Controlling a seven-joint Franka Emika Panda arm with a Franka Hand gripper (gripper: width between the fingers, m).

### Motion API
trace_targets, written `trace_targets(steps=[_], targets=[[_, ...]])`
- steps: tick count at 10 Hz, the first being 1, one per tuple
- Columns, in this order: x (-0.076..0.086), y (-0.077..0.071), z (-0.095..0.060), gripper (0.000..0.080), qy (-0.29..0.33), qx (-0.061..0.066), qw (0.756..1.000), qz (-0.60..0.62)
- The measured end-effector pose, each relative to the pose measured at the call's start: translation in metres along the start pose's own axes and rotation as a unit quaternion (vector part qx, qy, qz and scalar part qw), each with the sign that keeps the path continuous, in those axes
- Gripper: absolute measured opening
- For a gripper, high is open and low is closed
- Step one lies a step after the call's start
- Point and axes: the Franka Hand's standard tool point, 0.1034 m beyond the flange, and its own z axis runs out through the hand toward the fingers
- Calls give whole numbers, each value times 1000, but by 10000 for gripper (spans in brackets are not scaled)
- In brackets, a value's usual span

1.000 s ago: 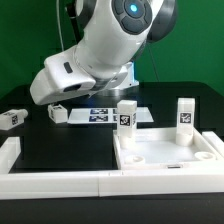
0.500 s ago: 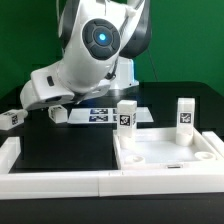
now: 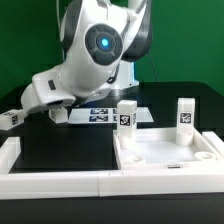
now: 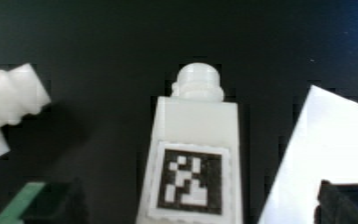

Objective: Assemble square table

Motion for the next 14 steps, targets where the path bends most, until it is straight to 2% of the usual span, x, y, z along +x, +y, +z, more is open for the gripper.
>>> trace_targets(steps=[2,4,5,6,11,12,14], targets=[[2,0,1,649,-2,0,1000,0],[2,0,2,383,-2,0,1000,0],[2,0,2,383,-2,0,1000,0],[2,0,2,287,-2,0,1000,0],[2,0,1,288,-2,0,1000,0],[-2,-1,-4,288,-7,2,1000,-8],[-28,-3,-59,289,-2,18,1000,-15]])
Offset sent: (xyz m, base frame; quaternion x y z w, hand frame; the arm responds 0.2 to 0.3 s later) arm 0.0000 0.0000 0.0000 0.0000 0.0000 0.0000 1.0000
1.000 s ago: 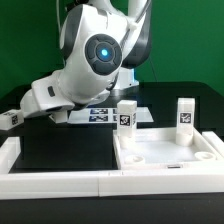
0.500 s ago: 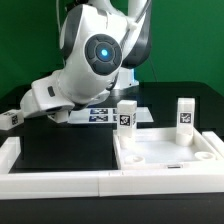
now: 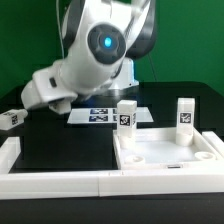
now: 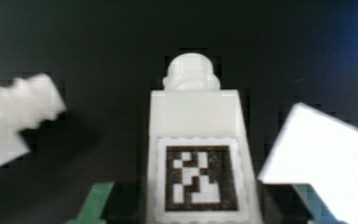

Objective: Assemble square table

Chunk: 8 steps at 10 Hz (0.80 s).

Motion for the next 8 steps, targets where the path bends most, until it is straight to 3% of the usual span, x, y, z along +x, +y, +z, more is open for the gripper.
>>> trace_targets(steps=[2,3,6,7,8], targets=[[-23,-5,-45,289,13,21,1000,15],[-24,-3,-56,290,14,13,1000,13],[-16,1,-62,290,114,4,993,7],[-11,-4,-81,290,137,-13,991,4],[-2,-15,-113,290,170,-17,985,18]])
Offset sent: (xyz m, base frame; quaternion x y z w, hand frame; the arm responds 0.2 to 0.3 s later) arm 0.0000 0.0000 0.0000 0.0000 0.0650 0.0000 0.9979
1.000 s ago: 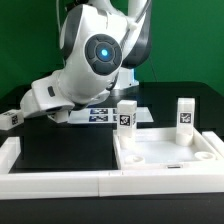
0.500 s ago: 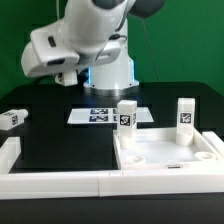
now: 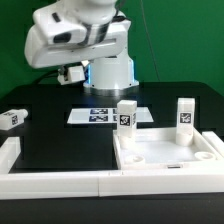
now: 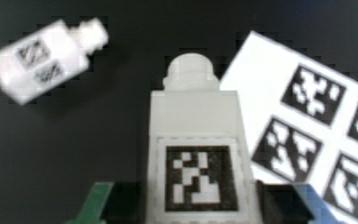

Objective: Assemble square table

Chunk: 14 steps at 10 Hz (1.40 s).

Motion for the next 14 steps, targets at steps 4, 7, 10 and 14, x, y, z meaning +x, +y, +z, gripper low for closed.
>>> trace_targets(steps=[4,7,10,14], targets=[[48,2,-67,290,164,-54,985,-4],[50,4,-68,290,254,-60,965,-6],[89,-21,-127,290,341,-32,939,40],[119,-37,-152,290,441,-49,894,66]])
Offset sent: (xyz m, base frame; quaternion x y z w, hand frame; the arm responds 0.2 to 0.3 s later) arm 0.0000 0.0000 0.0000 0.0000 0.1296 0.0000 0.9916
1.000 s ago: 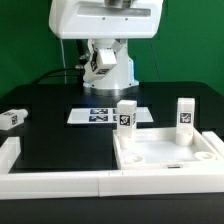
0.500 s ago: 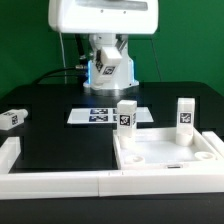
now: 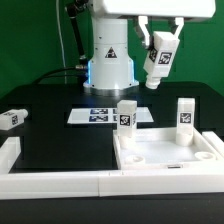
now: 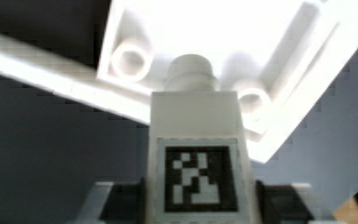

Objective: Assemble square table

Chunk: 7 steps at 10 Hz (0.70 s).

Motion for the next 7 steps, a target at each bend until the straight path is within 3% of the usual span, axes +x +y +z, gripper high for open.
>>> trace_targets(steps=[2,4,6,7], targets=[[-3,5,1,290,29,-13,1000,-1],[-5,2,3,290,25,-10,1000,-1],[-3,-16,23,290,22,10,1000,10],[6,-25,34,290,35,17,999,22]])
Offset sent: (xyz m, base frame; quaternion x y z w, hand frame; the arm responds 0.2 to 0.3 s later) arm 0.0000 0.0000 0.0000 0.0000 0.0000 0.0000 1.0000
